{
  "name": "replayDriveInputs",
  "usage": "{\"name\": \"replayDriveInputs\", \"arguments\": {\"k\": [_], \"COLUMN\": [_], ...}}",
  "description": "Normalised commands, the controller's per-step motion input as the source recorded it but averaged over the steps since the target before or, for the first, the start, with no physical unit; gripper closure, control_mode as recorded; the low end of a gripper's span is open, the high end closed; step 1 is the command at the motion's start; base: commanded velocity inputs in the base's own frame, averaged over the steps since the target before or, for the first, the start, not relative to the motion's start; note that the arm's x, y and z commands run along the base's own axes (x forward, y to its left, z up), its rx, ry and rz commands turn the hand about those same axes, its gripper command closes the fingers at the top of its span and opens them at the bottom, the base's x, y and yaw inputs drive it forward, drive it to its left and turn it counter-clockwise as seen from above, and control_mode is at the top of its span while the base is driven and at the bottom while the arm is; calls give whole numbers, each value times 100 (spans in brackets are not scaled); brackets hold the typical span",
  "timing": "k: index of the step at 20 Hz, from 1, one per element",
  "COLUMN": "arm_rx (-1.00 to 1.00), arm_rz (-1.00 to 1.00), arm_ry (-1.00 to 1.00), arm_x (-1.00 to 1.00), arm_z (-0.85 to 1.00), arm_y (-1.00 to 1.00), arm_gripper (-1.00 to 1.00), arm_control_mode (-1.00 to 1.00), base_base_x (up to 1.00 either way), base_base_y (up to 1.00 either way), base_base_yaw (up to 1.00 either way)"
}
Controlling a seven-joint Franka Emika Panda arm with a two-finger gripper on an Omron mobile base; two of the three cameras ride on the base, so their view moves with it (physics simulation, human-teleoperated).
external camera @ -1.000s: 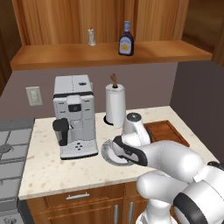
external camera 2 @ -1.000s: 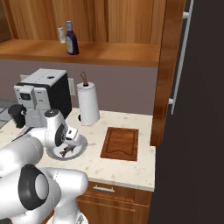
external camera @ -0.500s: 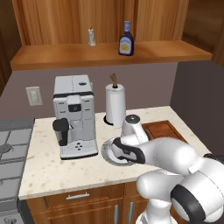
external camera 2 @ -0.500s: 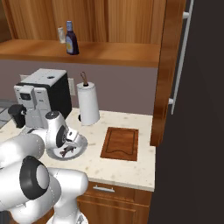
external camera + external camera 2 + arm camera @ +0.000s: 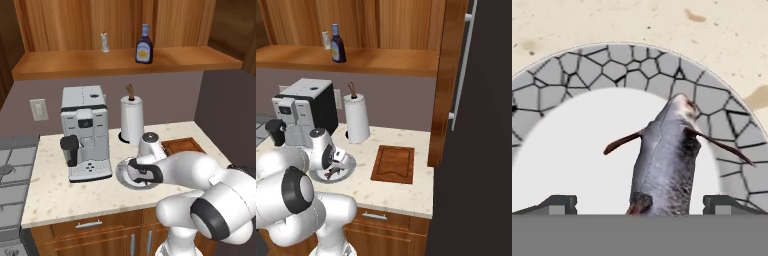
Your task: Pick the fish from the plate and place it on the cutting board. Then pick the condiment bottle from the cabinet and place it next to the cutting board.
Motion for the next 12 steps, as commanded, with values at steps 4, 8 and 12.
{"name": "replayDriveInputs", "arguments": {"k": [4, 8, 12], "arm_rx": [0, 0, 0], "arm_rz": [0, 0, 0], "arm_ry": [0, 0, 0], "arm_x": [6, 2, 3], "arm_z": [-12, -10, -8], "arm_y": [0, 0, 0], "arm_gripper": [-100, -100, -100], "arm_control_mode": [-100, -100, -100], "base_base_x": [0, 0, 0], "base_base_y": [0, 0, 0], "base_base_yaw": [0, 0, 0]}}
